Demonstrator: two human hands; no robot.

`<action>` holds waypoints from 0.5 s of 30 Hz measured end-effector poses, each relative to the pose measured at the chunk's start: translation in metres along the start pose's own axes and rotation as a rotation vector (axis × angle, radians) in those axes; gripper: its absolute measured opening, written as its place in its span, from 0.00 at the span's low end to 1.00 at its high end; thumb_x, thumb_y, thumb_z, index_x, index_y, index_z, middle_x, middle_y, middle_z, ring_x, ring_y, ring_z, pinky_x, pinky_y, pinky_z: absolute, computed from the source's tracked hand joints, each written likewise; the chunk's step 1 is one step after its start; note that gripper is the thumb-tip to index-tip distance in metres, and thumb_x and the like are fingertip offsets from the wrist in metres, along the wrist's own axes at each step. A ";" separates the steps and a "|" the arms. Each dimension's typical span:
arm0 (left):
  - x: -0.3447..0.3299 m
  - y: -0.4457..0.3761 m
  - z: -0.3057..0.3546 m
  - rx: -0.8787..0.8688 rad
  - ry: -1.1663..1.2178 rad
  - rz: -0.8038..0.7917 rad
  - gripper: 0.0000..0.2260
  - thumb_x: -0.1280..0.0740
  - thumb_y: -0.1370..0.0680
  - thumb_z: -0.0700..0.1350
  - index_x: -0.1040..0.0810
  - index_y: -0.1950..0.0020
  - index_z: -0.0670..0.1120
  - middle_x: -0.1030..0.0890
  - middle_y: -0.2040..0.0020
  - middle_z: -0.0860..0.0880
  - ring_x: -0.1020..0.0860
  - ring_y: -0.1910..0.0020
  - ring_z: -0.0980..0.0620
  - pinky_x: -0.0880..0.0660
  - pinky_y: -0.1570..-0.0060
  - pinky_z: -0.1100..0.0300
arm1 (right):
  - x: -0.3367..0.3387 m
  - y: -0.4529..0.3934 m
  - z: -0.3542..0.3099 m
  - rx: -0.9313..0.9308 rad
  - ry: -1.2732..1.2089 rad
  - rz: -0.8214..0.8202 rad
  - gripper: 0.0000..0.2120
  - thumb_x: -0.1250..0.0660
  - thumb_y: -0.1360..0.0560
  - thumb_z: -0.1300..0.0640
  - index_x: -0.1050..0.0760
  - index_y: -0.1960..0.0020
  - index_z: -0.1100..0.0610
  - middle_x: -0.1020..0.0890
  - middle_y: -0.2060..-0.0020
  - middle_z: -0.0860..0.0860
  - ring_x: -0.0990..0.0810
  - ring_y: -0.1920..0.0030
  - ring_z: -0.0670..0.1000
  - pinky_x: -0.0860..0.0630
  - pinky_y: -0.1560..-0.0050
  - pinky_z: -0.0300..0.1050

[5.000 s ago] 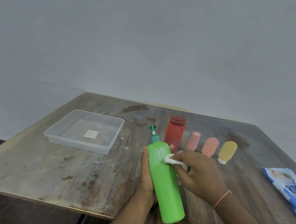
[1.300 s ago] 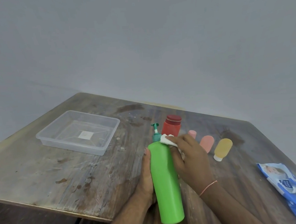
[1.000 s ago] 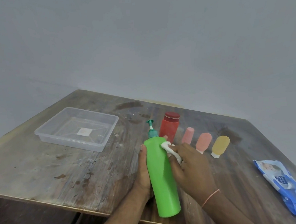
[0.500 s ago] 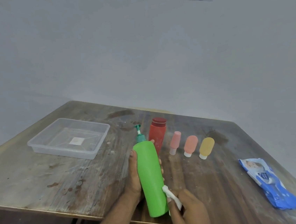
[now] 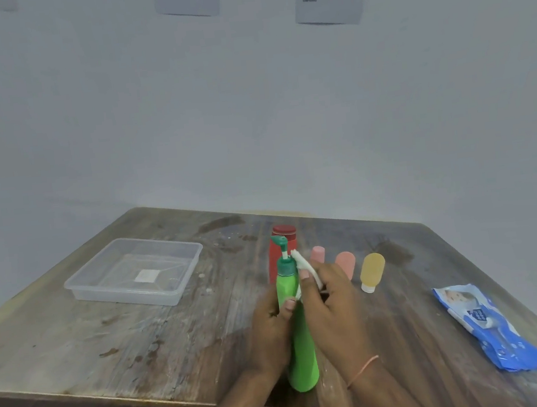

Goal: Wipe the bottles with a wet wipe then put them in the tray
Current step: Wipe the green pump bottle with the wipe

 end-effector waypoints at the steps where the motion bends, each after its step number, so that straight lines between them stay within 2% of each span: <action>1: -0.002 0.000 0.002 -0.028 -0.050 0.010 0.19 0.30 0.21 0.61 0.17 0.36 0.52 0.13 0.43 0.42 0.14 0.43 0.41 0.17 0.46 0.45 | 0.002 -0.005 -0.004 -0.024 -0.045 -0.034 0.06 0.33 0.16 0.54 0.18 0.49 0.50 0.26 0.63 0.48 0.27 0.64 0.44 0.31 0.63 0.35; 2: -0.004 0.000 0.006 -0.060 -0.103 0.019 0.17 0.29 0.21 0.58 0.18 0.35 0.54 0.13 0.42 0.45 0.14 0.43 0.44 0.17 0.47 0.48 | 0.005 -0.009 -0.008 -0.037 -0.076 -0.069 0.04 0.31 0.17 0.53 0.19 0.50 0.49 0.25 0.62 0.51 0.26 0.64 0.45 0.29 0.64 0.37; 4: -0.008 0.000 0.009 -0.096 -0.203 0.014 0.19 0.26 0.24 0.55 0.20 0.33 0.57 0.14 0.41 0.50 0.14 0.42 0.49 0.17 0.47 0.49 | 0.011 -0.014 -0.015 -0.046 -0.053 -0.130 0.03 0.26 0.20 0.49 0.20 0.49 0.44 0.22 0.57 0.49 0.22 0.59 0.45 0.24 0.60 0.40; 6: -0.011 0.001 0.011 -0.082 -0.298 0.011 0.25 0.22 0.27 0.57 0.23 0.32 0.60 0.15 0.41 0.55 0.15 0.42 0.52 0.16 0.48 0.48 | 0.016 -0.018 -0.013 -0.061 0.048 -0.181 0.11 0.23 0.24 0.43 0.20 0.45 0.42 0.21 0.51 0.42 0.21 0.51 0.42 0.23 0.54 0.36; 8: -0.012 0.002 0.011 -0.066 -0.373 -0.009 0.28 0.19 0.29 0.57 0.25 0.32 0.64 0.17 0.41 0.57 0.16 0.43 0.55 0.16 0.48 0.48 | 0.022 -0.024 -0.008 -0.070 0.095 -0.194 0.14 0.21 0.26 0.41 0.19 0.44 0.40 0.21 0.49 0.39 0.21 0.46 0.39 0.25 0.50 0.35; 10: -0.013 0.000 0.014 -0.072 -0.398 -0.072 0.31 0.19 0.27 0.54 0.29 0.29 0.66 0.19 0.37 0.58 0.17 0.41 0.56 0.16 0.46 0.50 | 0.029 -0.031 -0.001 -0.059 0.050 -0.210 0.10 0.19 0.28 0.44 0.18 0.50 0.38 0.20 0.53 0.39 0.20 0.47 0.41 0.27 0.52 0.36; 12: -0.011 -0.006 0.017 -0.037 -0.315 -0.155 0.36 0.22 0.23 0.48 0.35 0.20 0.62 0.23 0.28 0.59 0.19 0.34 0.56 0.18 0.39 0.55 | 0.032 -0.037 0.004 -0.033 0.010 -0.253 0.11 0.17 0.28 0.47 0.18 0.55 0.36 0.21 0.57 0.38 0.20 0.54 0.42 0.28 0.55 0.34; 14: -0.008 -0.016 0.023 0.023 -0.266 -0.221 0.39 0.23 0.23 0.48 0.39 0.16 0.61 0.26 0.23 0.59 0.22 0.28 0.54 0.21 0.33 0.54 | 0.035 -0.041 0.006 -0.006 0.019 -0.267 0.11 0.17 0.28 0.50 0.17 0.57 0.38 0.22 0.59 0.37 0.22 0.58 0.41 0.30 0.58 0.31; 15: -0.008 -0.020 0.028 0.038 -0.260 -0.255 0.38 0.23 0.23 0.48 0.38 0.17 0.60 0.25 0.23 0.58 0.23 0.27 0.53 0.22 0.31 0.52 | 0.037 -0.044 0.008 -0.006 0.019 -0.262 0.09 0.17 0.28 0.51 0.16 0.56 0.40 0.22 0.58 0.38 0.21 0.57 0.42 0.28 0.58 0.32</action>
Point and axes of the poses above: each hand's wrist, its own y-axis away from the middle knuckle, its own x-axis out of the back of the hand, z = x × y, the point moved 5 cm from there along -y, towards the middle knuckle
